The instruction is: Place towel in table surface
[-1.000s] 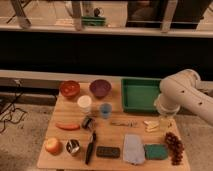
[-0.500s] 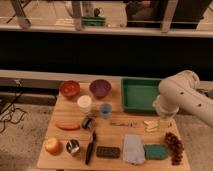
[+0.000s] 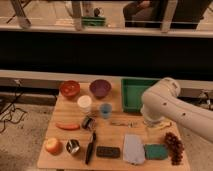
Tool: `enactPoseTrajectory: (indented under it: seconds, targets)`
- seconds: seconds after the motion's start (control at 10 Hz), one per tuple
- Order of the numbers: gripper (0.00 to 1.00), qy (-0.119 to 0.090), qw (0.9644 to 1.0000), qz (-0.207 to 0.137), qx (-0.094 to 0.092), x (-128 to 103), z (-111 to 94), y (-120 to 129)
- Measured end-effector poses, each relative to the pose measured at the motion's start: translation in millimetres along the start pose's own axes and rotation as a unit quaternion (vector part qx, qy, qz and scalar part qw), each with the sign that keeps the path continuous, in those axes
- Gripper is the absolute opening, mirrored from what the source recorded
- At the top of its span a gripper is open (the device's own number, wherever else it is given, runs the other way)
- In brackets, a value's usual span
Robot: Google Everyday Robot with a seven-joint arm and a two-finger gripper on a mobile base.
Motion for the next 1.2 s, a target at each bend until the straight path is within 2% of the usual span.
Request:
enactPoseTrajectory:
  seconds: [0.2, 0.5, 0.7, 0.8, 1.2]
  targets:
    - [0.8, -0.001, 0.9998, -0.018, -0.007, -18, 8, 4]
    - [0.8, -0.009, 0.9983, -0.04, -0.041, -47, 27, 17]
    - [0.8, -0.025, 0.9966, -0.044, -0.065, -70, 41, 26]
    - [0.8, -0.029, 0.9961, -0.047, -0.07, -77, 46, 27]
    - [0.8, -0.027, 0.9962, -0.046, -0.068, -76, 45, 27]
